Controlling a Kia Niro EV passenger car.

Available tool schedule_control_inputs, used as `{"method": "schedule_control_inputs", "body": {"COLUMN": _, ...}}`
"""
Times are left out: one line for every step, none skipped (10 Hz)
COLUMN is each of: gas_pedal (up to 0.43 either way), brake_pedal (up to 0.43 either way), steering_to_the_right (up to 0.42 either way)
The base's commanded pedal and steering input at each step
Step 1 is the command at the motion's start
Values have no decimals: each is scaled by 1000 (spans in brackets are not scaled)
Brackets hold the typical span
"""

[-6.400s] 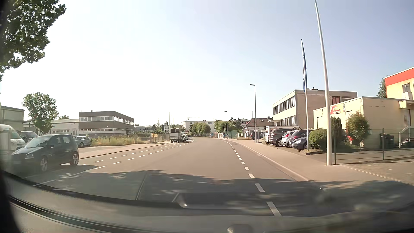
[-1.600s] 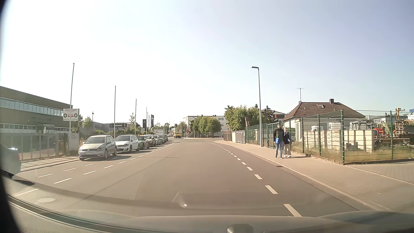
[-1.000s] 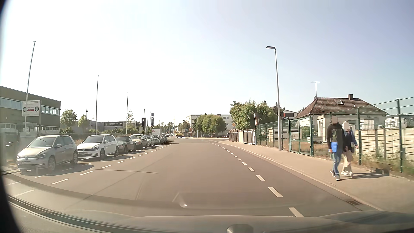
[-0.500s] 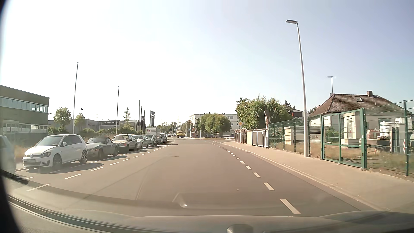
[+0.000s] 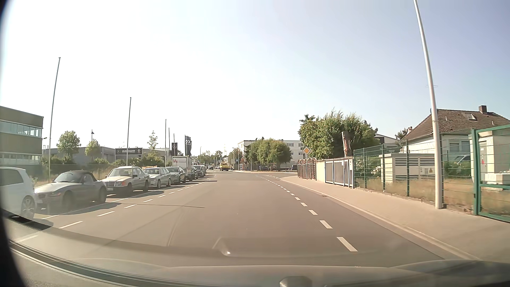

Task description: Follow the waypoints while adhering to traffic rules and regulations

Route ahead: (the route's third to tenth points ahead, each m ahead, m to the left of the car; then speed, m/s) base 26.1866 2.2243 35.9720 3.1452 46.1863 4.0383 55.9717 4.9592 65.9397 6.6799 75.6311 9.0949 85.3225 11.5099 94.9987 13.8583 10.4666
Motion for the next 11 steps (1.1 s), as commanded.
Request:
{"method": "schedule_control_inputs", "body": {"gas_pedal": 87, "brake_pedal": 12, "steering_to_the_right": -21}}
{"method": "schedule_control_inputs", "body": {"gas_pedal": 98, "brake_pedal": 18, "steering_to_the_right": -20}}
{"method": "schedule_control_inputs", "body": {"gas_pedal": 98, "brake_pedal": 18, "steering_to_the_right": -20}}
{"method": "schedule_control_inputs", "body": {"gas_pedal": 98, "brake_pedal": 18, "steering_to_the_right": -18}}
{"method": "schedule_control_inputs", "body": {"gas_pedal": 98, "brake_pedal": 12, "steering_to_the_right": -16}}
{"method": "schedule_control_inputs", "body": {"gas_pedal": 98, "brake_pedal": 18, "steering_to_the_right": -16}}
{"method": "schedule_control_inputs", "body": {"gas_pedal": 98, "brake_pedal": 18, "steering_to_the_right": -16}}
{"method": "schedule_control_inputs", "body": {"gas_pedal": 98, "brake_pedal": 12, "steering_to_the_right": -15}}
{"method": "schedule_control_inputs", "body": {"gas_pedal": 98, "brake_pedal": 18, "steering_to_the_right": -15}}
{"method": "schedule_control_inputs", "body": {"gas_pedal": 98, "brake_pedal": 12, "steering_to_the_right": -13}}
{"method": "schedule_control_inputs", "body": {"gas_pedal": 98, "brake_pedal": 18, "steering_to_the_right": -11}}
